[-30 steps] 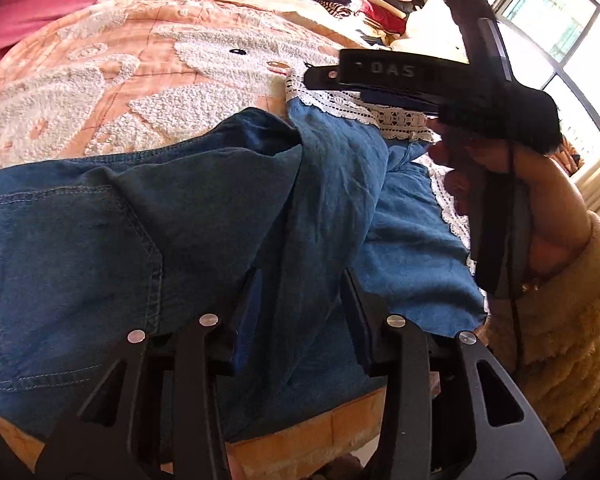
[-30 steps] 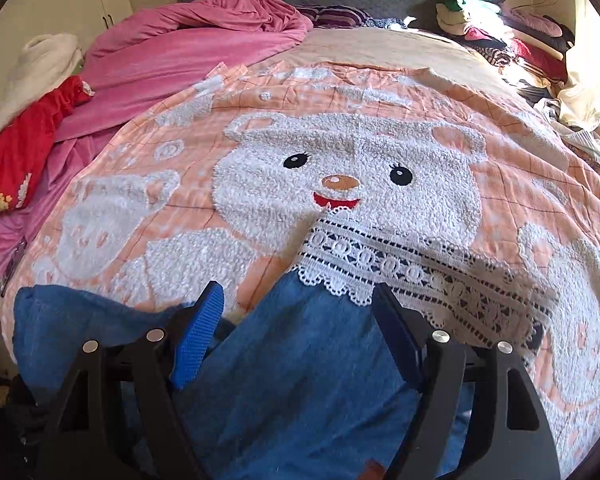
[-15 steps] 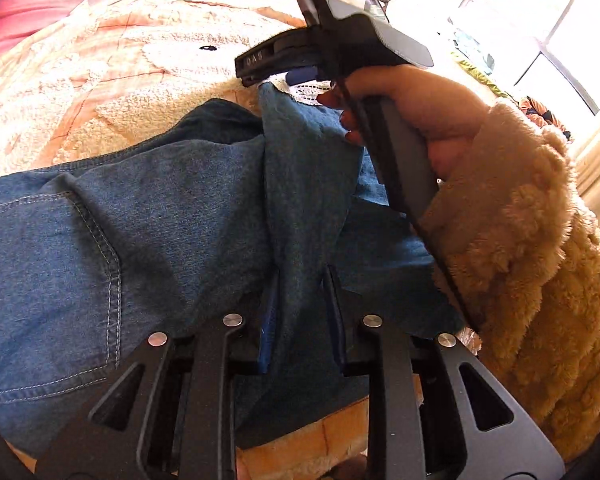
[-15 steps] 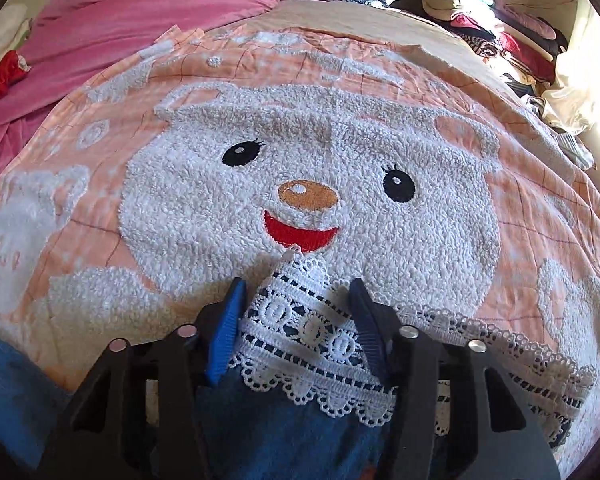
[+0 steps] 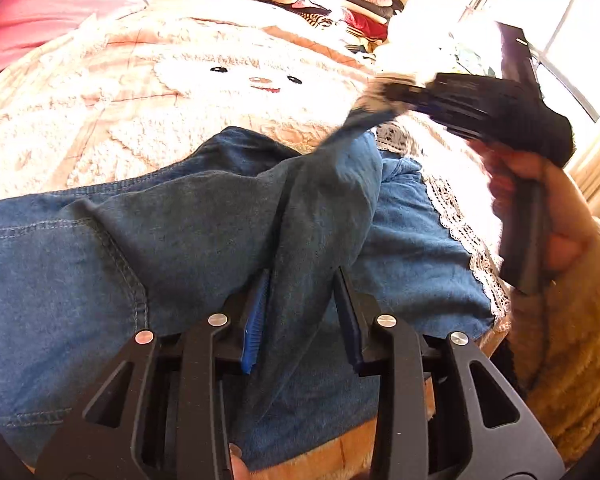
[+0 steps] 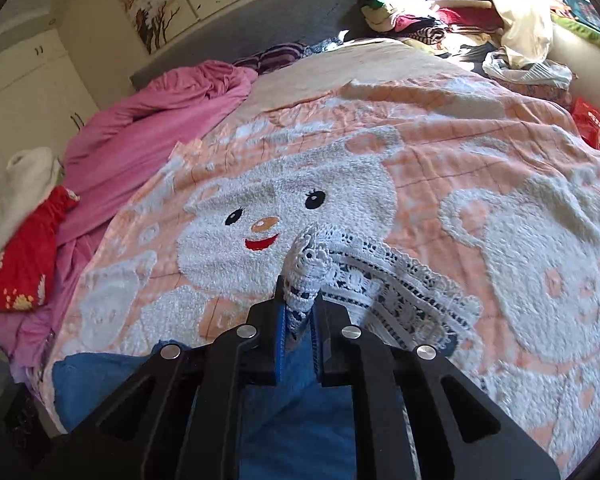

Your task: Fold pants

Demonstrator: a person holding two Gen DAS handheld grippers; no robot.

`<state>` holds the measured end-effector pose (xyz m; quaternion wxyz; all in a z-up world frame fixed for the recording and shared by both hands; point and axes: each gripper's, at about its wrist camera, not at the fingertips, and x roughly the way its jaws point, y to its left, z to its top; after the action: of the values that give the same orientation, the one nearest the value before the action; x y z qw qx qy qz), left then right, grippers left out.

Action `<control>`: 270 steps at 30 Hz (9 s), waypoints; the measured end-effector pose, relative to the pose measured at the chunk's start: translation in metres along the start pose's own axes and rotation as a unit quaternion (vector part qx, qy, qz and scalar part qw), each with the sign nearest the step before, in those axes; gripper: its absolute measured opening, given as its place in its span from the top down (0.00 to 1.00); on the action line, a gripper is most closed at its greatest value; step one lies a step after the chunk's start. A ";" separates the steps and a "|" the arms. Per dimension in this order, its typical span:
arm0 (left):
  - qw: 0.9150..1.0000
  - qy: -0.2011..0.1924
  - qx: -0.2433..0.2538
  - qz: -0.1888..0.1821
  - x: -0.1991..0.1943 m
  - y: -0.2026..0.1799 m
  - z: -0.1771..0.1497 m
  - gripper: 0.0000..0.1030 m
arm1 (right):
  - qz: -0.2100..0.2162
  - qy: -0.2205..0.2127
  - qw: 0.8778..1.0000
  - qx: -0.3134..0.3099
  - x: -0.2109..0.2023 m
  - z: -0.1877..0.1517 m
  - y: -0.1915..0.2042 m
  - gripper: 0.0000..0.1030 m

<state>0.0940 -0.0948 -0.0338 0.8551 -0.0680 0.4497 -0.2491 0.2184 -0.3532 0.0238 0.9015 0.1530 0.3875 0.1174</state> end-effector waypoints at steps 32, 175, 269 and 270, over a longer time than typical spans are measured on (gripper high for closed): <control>0.989 -0.037 0.142 0.023 -0.035 -0.038 -0.026 1.00 | 0.008 0.031 0.994 0.105 -0.132 -0.140 -0.072 0.87; 0.992 -0.008 0.008 0.122 0.071 0.036 0.098 0.95 | -0.001 0.099 0.989 -0.114 0.004 -0.019 -0.092 0.81; 0.981 0.027 0.041 0.190 -0.009 0.009 -0.038 0.53 | -0.031 0.110 0.988 -0.106 -0.085 -0.164 0.019 0.51; 0.981 0.026 0.041 0.186 -0.009 0.010 -0.039 0.53 | -0.033 0.117 0.987 -0.101 -0.081 -0.167 0.016 0.51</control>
<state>0.0617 -0.0770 -0.0536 0.8764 0.0588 0.4661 -0.1056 0.0401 -0.3343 -0.0258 0.8641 0.0337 0.4815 0.1429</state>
